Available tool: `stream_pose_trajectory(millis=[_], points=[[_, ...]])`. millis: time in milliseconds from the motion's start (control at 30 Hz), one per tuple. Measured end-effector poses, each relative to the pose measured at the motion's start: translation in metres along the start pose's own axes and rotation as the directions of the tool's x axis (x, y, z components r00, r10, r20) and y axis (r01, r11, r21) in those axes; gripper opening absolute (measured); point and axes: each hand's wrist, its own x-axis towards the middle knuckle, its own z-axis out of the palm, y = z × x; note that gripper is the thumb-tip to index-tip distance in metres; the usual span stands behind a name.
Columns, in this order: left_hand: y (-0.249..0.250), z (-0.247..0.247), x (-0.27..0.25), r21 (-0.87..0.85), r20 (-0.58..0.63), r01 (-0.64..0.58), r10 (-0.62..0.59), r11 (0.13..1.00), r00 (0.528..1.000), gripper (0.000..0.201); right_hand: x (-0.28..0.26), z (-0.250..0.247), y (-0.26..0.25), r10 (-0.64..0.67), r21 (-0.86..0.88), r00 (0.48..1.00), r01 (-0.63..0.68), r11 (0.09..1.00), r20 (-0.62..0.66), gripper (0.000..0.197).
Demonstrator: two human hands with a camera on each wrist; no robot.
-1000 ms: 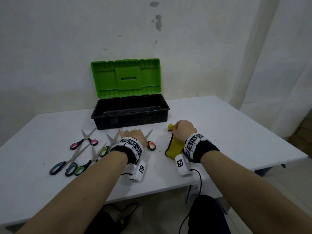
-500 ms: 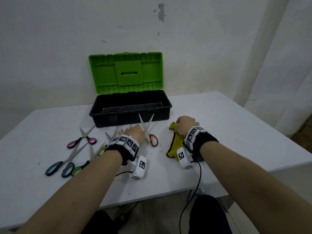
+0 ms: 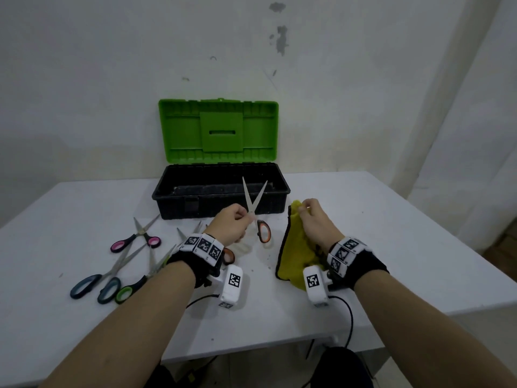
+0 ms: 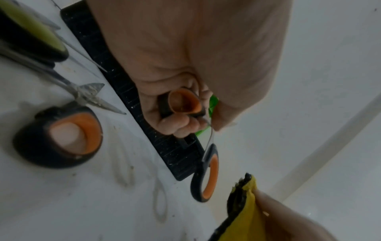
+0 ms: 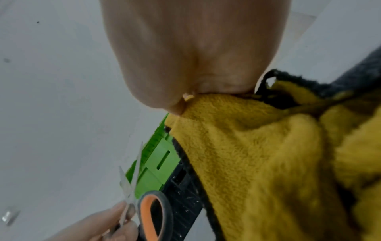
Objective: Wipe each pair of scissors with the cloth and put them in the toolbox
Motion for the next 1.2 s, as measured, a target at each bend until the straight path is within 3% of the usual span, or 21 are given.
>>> stream_pose_trajectory(millis=[67, 167, 433, 600, 667, 733, 833, 900, 1000, 1200], points=[[0.002, -0.002, -0.004, -0.003, 0.046, 0.004, -0.004, 1.000, 0.999, 0.019, -0.006, 0.000, 0.000, 0.012, 0.085, 0.995, -0.020, 0.996, 0.099, 0.028], [0.001, -0.007, -0.008, 0.038, 0.080, -0.015, 0.012, 0.999, 0.997, 0.020, -0.007, 0.002, 0.004, -0.115, 0.034, 0.985, 0.111, 0.993, 0.128, 0.024], [0.002, -0.009, -0.011, 0.055, 0.076, -0.001, -0.003, 0.999, 0.997, 0.028, -0.014, 0.001, 0.006, -0.306, -0.050, 0.952, 0.305, 0.951, -0.005, 0.026], [0.003, -0.006, -0.015, 0.063, 0.078, -0.018, 0.013, 0.998, 0.997, 0.025, -0.011, -0.002, -0.004, -0.501, -0.221, 0.845, 0.461, 0.859, -0.186, 0.029], [0.004, -0.006, -0.016, 0.063, 0.079, -0.015, 0.010, 0.998, 0.997, 0.025, -0.012, -0.007, -0.012, -0.467, -0.164, 0.855, 0.439, 0.883, -0.227, 0.024], [0.006, -0.007, -0.017, 0.058, 0.079, -0.014, 0.009, 0.998, 0.997, 0.026, -0.011, -0.009, -0.016, -0.357, -0.114, 0.912, 0.340, 0.933, -0.201, 0.021], [0.008, -0.008, -0.017, 0.035, 0.086, -0.006, 0.003, 0.999, 0.996, 0.033, -0.012, -0.008, -0.015, -0.138, -0.033, 0.990, 0.137, 0.990, -0.034, 0.025], [0.008, -0.009, -0.018, 0.033, 0.084, -0.002, -0.001, 0.999, 0.996, 0.037, -0.016, -0.006, -0.013, -0.043, 0.045, 0.995, 0.039, 0.998, 0.094, 0.026], [0.007, -0.009, -0.020, 0.035, 0.082, 0.003, -0.005, 0.999, 0.997, 0.034, -0.020, -0.005, -0.007, -0.095, -0.006, 0.986, 0.097, 0.995, 0.140, 0.029], [0.004, -0.010, -0.024, 0.082, 0.082, -0.020, 0.013, 0.996, 0.997, 0.024, -0.026, -0.004, -0.006, -0.238, 0.157, 0.968, 0.223, 0.962, 0.083, 0.020]])
